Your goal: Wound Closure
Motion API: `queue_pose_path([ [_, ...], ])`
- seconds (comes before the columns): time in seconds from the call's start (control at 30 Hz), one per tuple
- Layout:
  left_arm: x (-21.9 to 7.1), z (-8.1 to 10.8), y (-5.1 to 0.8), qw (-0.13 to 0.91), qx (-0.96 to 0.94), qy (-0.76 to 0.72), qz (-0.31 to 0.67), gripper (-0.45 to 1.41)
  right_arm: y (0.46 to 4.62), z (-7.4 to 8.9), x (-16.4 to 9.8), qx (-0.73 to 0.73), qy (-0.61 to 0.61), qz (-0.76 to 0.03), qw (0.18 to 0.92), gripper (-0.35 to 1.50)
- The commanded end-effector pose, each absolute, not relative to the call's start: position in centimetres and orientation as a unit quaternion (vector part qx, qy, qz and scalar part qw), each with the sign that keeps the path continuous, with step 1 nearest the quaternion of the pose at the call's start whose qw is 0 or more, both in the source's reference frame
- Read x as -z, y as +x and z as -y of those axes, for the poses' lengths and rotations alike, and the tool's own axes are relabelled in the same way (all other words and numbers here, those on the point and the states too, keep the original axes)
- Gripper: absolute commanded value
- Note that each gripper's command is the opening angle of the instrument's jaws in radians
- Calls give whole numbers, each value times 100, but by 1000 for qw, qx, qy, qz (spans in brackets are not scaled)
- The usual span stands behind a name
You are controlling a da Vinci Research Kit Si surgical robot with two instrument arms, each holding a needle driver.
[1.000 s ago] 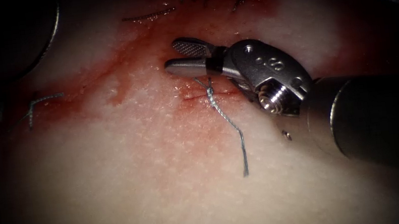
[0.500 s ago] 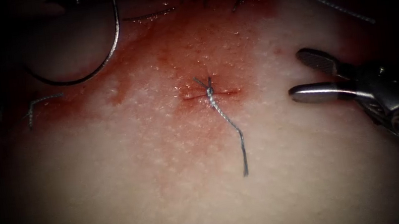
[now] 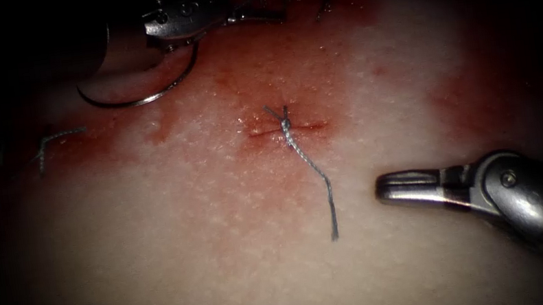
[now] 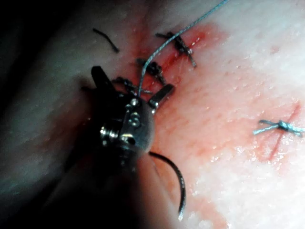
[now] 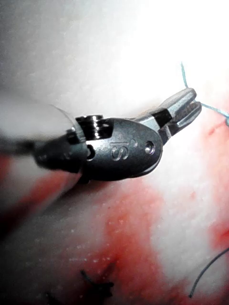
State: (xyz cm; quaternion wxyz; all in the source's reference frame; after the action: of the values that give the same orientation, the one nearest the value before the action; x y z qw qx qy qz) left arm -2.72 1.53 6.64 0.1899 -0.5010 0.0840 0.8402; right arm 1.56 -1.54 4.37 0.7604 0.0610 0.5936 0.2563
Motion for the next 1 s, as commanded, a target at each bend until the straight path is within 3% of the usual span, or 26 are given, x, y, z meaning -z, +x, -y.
queue_pose_path([
  [0.03,-662,-158,-273,195,-837,-504,-85,125,164,154,-446,-258,61,-592,761,83],
  [0.13,-632,-169,-257,212,-829,-510,-84,131,163,153,-448,-259,59,-593,760,86],
  [0.27,-593,-170,-242,221,-822,-516,-94,126,162,152,-449,-258,59,-594,759,86],
  [0.37,-550,-156,-237,221,-816,-519,-126,104,159,151,-450,-259,57,-596,758,83],
  [0.57,-498,-94,-254,196,-816,-527,-137,94,151,149,-447,-262,40,-594,759,76],
  [0.77,-488,-15,-273,139,-809,-557,-127,54,147,145,-444,-260,28,-597,758,74],
  [1.0,-507,35,-288,89,-830,-541,-101,54,144,143,-444,-260,20,-594,761,74],
])
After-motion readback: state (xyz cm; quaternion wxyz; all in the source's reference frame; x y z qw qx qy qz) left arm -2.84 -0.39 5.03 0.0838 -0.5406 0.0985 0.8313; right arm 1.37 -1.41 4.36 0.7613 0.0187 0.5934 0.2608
